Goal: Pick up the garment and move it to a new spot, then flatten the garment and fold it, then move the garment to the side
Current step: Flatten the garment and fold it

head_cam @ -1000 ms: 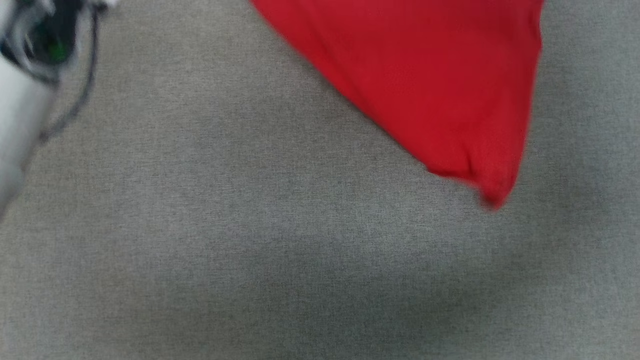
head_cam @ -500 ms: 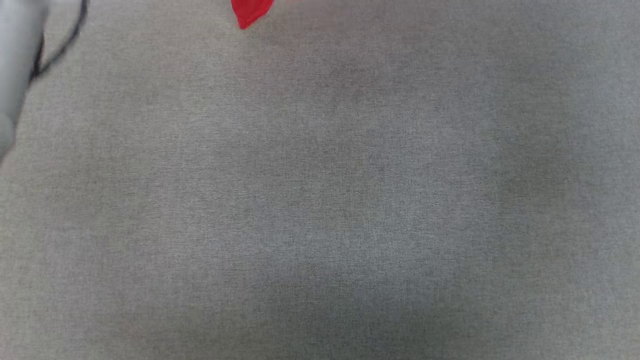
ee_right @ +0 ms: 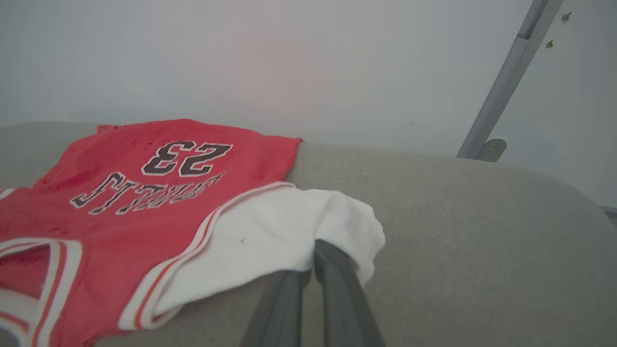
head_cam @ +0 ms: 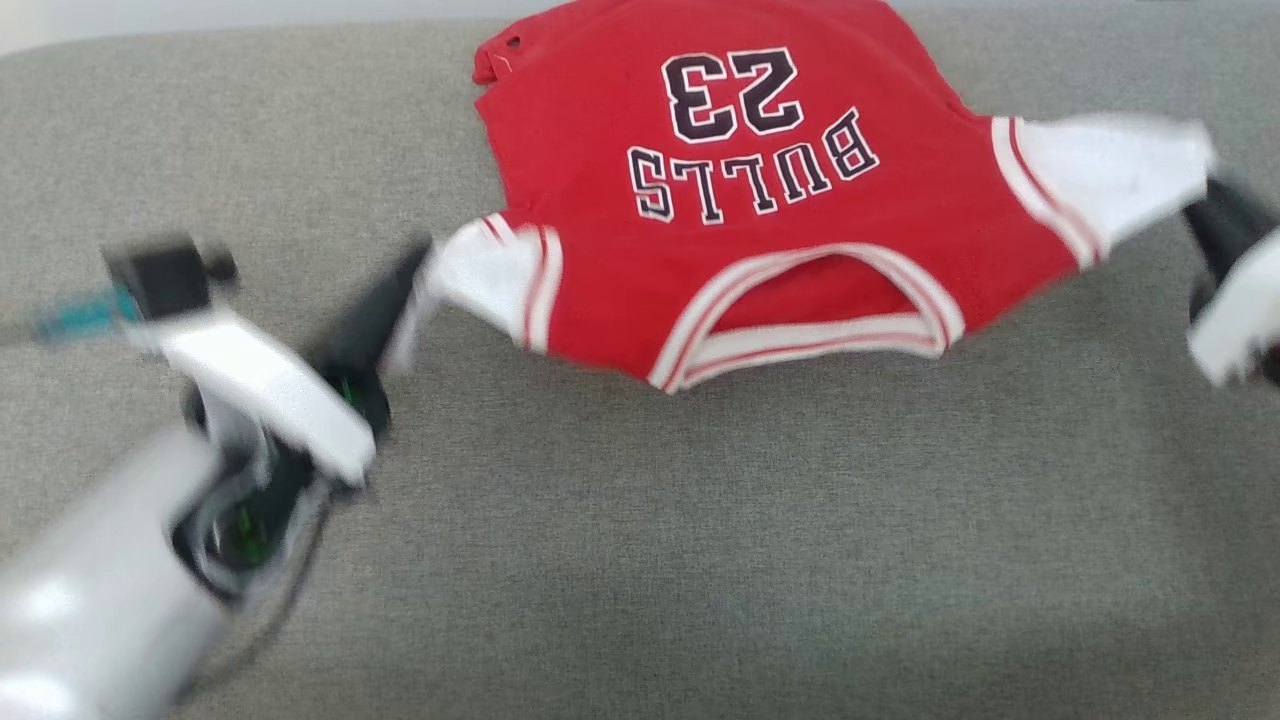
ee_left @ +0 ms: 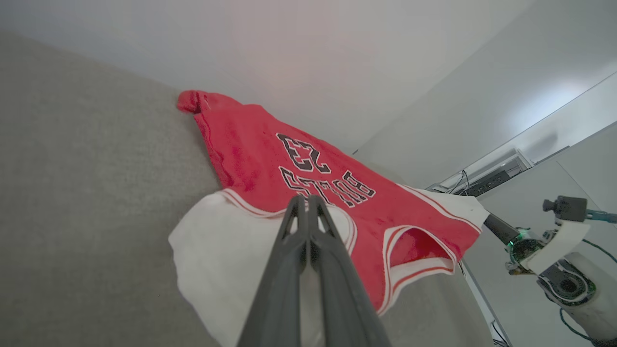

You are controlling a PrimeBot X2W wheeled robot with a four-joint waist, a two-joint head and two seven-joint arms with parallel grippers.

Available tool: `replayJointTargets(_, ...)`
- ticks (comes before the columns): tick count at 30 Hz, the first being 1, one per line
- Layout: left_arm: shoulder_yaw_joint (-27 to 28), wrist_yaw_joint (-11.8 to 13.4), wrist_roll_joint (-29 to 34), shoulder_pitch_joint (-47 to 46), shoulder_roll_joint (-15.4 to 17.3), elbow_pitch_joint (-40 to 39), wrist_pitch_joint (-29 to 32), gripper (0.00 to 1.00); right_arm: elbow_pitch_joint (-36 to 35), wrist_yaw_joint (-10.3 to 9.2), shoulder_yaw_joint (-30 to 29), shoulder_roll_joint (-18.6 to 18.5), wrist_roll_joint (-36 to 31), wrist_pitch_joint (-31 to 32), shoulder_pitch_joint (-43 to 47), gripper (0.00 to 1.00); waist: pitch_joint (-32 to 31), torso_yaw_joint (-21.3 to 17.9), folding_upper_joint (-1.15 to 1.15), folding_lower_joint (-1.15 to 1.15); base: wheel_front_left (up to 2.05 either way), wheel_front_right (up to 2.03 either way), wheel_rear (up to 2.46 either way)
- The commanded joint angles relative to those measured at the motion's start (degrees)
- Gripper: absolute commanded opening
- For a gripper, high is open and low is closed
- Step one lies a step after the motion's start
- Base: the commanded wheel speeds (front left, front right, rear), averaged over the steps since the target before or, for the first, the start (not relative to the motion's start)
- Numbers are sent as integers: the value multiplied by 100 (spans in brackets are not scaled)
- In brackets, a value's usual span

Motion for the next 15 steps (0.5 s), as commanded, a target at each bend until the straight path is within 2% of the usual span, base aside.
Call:
replayJointTargets(1, -81, 4, 4, 284, 64, -127, -77, 0, -196, -2, 3, -167, 66, 23, 339, 0, -56, 6, 0, 0, 0, 0, 0)
replayJointTargets(7, -262, 4, -45, 1499, 359, -746, -273, 0, -1149, -2, -294, -633, 444, 191, 1924, 0, -217, 8, 0, 0, 0, 0, 0)
replayJointTargets(10, -174, 4, -96, 1957, 551, -1109, -325, 0, -1503, -2, -602, -827, 504, 294, 2635, 0, -250, 48, 0, 0, 0, 0, 0)
replayJointTargets(15, 141, 4, -57, 2688, 943, -1678, -370, 0, -2256, -2, -1043, -951, 635, 716, 3893, 0, -219, 137, 0, 0, 0, 0, 0)
